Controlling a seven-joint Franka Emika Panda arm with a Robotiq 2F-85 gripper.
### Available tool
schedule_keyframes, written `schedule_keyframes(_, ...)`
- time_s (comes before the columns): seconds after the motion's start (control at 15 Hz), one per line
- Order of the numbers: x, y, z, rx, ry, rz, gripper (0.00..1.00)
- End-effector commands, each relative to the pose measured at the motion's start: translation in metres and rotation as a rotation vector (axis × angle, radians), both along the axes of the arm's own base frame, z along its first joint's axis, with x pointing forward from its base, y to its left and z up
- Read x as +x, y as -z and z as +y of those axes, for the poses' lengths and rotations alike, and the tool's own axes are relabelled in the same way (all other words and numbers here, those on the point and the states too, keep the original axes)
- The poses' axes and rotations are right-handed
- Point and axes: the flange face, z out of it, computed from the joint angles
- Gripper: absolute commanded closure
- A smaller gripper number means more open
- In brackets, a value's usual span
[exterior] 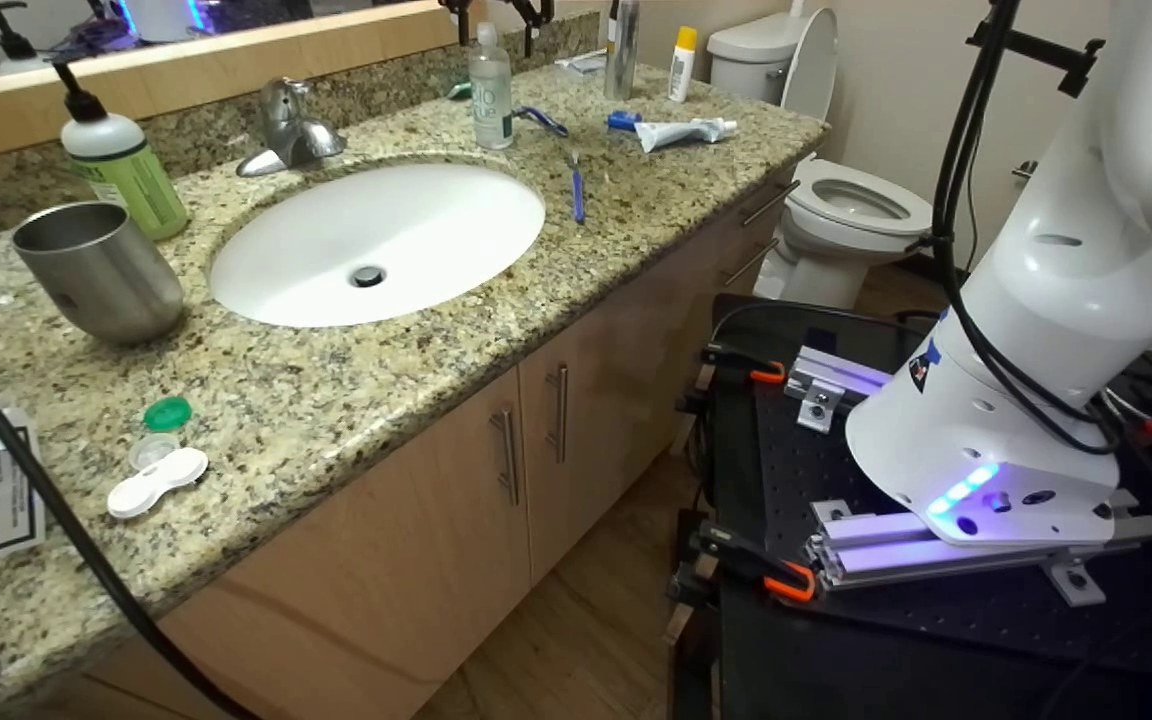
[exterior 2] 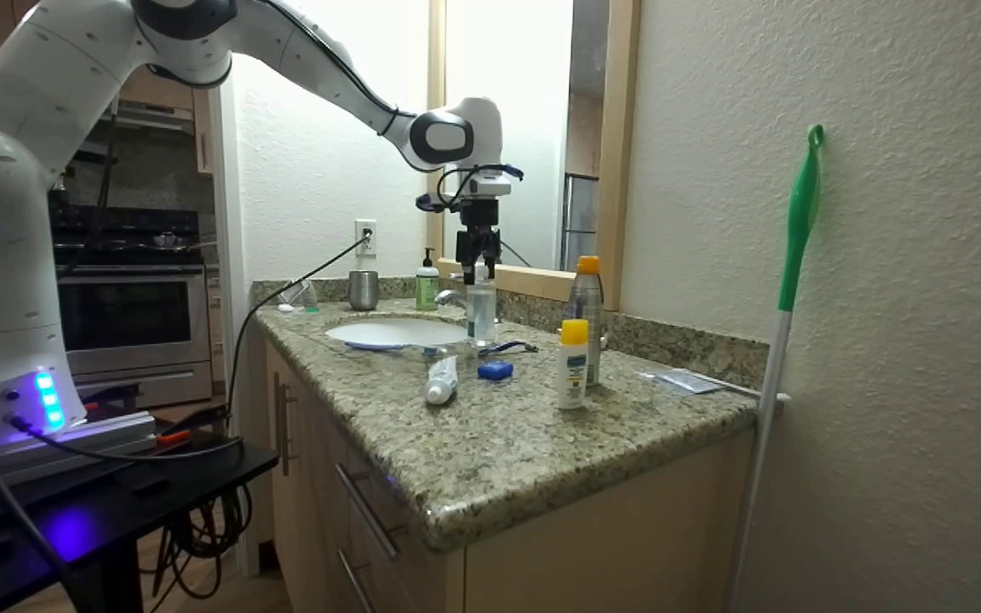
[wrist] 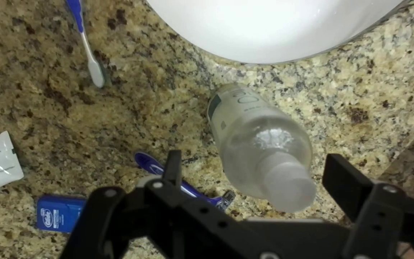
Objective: Move the clear bottle to the right of the small green lid
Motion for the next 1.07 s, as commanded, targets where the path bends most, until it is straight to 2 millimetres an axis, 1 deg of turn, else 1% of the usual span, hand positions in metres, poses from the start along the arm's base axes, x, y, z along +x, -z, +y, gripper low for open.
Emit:
schedule_keyframes(0.0,0.007,0.0258,-0.008,0.006,0.025,0.072,0.0)
schedule_keyframes(0.07,0.0083,0.0315,-0.0103,-0.008,0.041,0.081,0.0)
schedule_keyframes(0.13,0.0035,0.0219,-0.0037,0.0,0.021,0.043,0.0)
schedule_keyframes(0.27,0.0077,0.0235,-0.0071,-0.012,0.032,0.051,0.0)
schedule_keyframes(0.47,0.0077,0.0251,-0.0078,-0.012,0.034,0.056,0.0)
schedule_keyframes(0.53,0.0085,0.0256,-0.0069,0.001,0.035,0.053,0.25)
schedule_keyframes(0.6,0.0087,0.0261,-0.0061,0.007,0.034,0.053,0.26)
schedule_keyframes(0.93,0.0123,0.0236,-0.0052,0.029,0.038,0.035,0.62)
schedule_keyframes(1.0,0.012,0.0221,-0.0064,0.028,0.046,0.032,0.63)
